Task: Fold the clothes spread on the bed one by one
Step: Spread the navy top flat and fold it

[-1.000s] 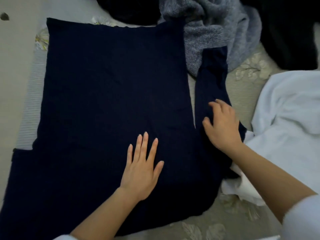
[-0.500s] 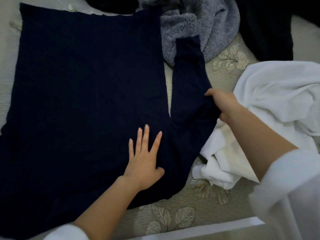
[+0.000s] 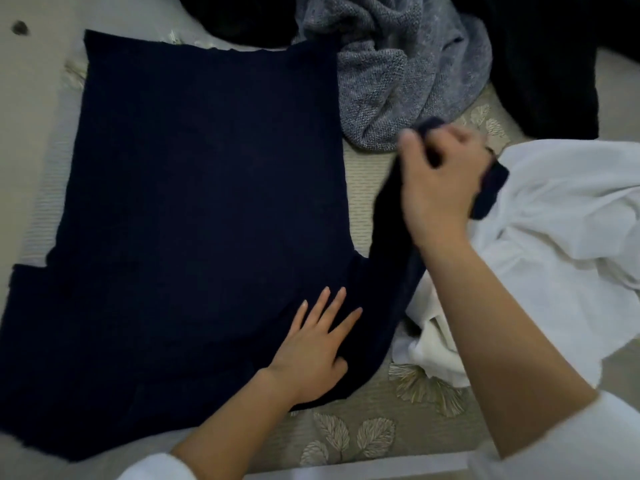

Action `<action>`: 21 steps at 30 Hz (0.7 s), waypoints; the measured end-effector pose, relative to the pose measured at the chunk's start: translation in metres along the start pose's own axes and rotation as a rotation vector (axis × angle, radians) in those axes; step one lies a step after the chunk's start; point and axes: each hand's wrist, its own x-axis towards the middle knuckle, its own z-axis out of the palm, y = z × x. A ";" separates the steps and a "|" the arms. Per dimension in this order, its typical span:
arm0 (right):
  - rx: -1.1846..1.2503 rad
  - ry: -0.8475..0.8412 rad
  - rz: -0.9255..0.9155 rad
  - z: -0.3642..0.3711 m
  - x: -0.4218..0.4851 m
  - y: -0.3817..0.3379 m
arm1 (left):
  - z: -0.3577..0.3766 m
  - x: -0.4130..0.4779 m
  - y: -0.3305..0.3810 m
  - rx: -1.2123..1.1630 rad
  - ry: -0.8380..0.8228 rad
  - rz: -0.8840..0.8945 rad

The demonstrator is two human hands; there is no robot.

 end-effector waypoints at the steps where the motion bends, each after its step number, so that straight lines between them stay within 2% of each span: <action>1: 0.026 -0.248 -0.074 0.017 -0.008 -0.010 | 0.003 -0.006 -0.001 0.006 -0.010 0.018; 3: 0.023 -0.748 -0.176 0.045 -0.028 -0.019 | 0.010 -0.017 -0.004 0.027 -0.017 0.053; 4: -0.028 -0.873 -0.202 0.055 -0.037 -0.015 | 0.013 -0.022 -0.006 0.032 -0.012 0.070; 5: -0.077 -0.897 -0.194 0.060 -0.044 -0.007 | 0.015 -0.026 -0.008 0.030 -0.005 0.087; 9: -0.159 -0.598 0.156 0.048 -0.053 0.036 | 0.015 -0.033 -0.020 0.011 0.024 0.176; 11: -0.252 -0.627 0.268 0.042 -0.056 0.055 | 0.014 -0.033 -0.024 -0.009 0.029 0.203; 14: -0.274 -0.748 0.225 0.045 -0.069 0.062 | 0.008 -0.030 -0.030 -0.145 0.078 0.191; 16: -0.351 -0.660 0.114 0.050 -0.081 0.062 | -0.006 -0.027 -0.034 -0.371 0.183 0.050; 18: -0.377 -0.556 0.040 0.056 -0.091 0.059 | -0.025 -0.021 -0.045 -0.563 0.398 -0.149; 21: -0.312 -0.681 0.144 0.067 -0.104 0.059 | -0.063 -0.004 -0.068 -0.618 0.677 -0.351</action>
